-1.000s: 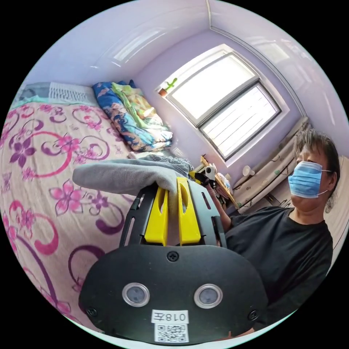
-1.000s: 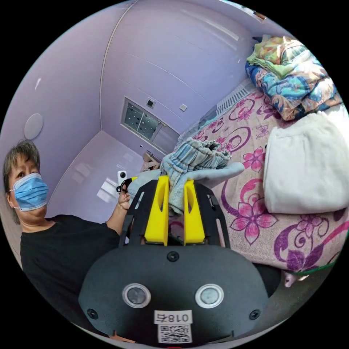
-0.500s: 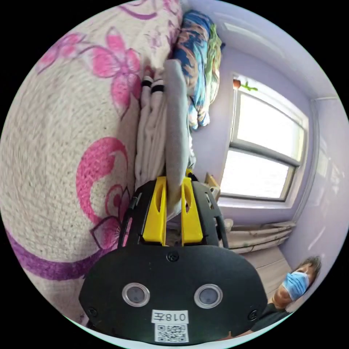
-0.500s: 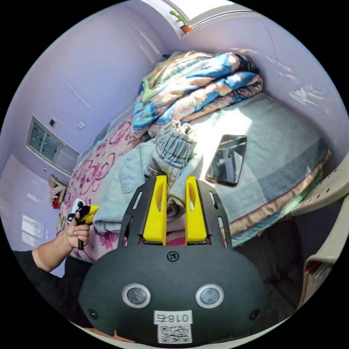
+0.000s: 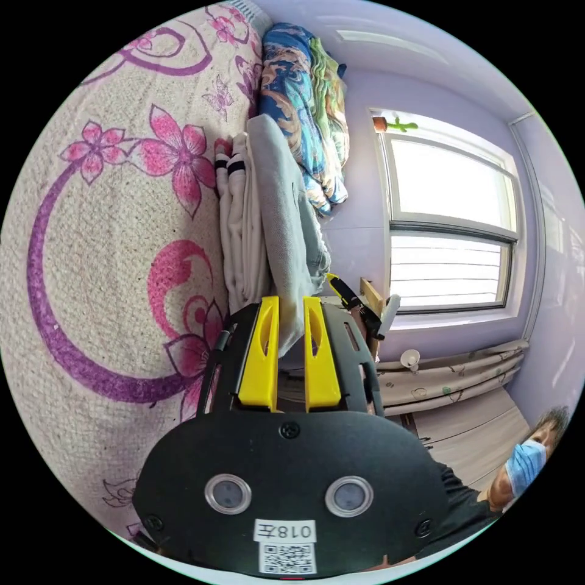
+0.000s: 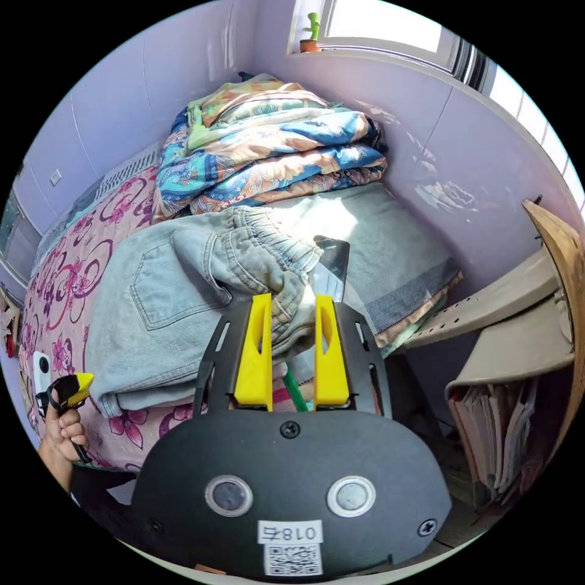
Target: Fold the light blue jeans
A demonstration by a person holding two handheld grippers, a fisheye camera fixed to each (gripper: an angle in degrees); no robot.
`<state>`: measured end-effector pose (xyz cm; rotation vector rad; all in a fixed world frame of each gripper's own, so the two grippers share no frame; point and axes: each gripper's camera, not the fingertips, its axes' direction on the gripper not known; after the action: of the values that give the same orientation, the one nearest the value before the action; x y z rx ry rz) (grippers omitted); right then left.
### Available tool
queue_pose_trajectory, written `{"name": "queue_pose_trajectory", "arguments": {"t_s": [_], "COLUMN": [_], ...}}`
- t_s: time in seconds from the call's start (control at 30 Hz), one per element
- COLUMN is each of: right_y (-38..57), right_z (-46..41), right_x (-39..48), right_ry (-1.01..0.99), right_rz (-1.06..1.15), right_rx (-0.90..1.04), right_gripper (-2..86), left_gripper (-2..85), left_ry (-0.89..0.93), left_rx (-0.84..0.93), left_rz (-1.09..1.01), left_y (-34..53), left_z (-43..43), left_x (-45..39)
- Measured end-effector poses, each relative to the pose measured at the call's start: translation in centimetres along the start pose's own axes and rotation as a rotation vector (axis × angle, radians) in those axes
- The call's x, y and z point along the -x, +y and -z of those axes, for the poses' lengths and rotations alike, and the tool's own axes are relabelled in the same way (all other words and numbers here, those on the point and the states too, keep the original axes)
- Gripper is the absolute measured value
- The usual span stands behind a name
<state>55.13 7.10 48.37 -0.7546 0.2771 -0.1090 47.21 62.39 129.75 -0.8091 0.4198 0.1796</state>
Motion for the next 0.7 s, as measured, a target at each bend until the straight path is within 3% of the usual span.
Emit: {"name": "queue_pose_trajectory", "arguments": {"t_s": [0.1,0.2,0.27,0.33,0.37,0.5,0.6,0.63,0.7], "right_y": [4.4,10.2,14.5,19.3,20.1,24.7,26.3,26.6,26.9], "right_z": [5.0,10.8,13.7,15.3,15.3,13.9,13.5,13.6,13.5], "right_x": [1.4,5.1,7.7,11.4,12.4,20.1,25.7,27.8,30.3], "right_ry": [0.039,-0.117,-0.280,-0.513,-0.576,-1.003,-1.273,-1.344,-1.451], "right_rz": [-0.011,0.137,0.244,0.388,0.429,0.600,0.687,0.720,0.736], "right_rx": [-0.278,-0.537,-0.700,-0.814,-0.812,-0.794,-0.730,-0.682,-0.627], "right_gripper": [8.7,8.4,7.9,6.4,5.7,0.6,0.1,0.0,0.1], "left_gripper": [6.4,6.4,6.9,8.0,10.0,14.1,7.2,1.0,0.9], "left_ry": [0.030,-0.021,-0.277,-0.486,-0.568,-0.568,-0.677,-0.742,-0.820], "left_rx": [-0.027,-0.081,-0.180,-0.301,-0.386,-0.518,-0.609,-0.652,-0.740], "left_rz": [-0.186,-0.486,-0.790,-0.938,-0.972,-0.904,-0.873,-0.880,-0.821], "left_y": [2.3,7.1,13.9,19.6,23.0,30.1,35.6,37.9,40.6], "left_z": [3.3,8.2,12.9,16.1,18.4,25.2,29.6,31.1,33.7], "left_x": [-2.0,-6.6,-11.5,-13.5,-13.7,-11.3,-9.5,-8.9,-7.6]}}
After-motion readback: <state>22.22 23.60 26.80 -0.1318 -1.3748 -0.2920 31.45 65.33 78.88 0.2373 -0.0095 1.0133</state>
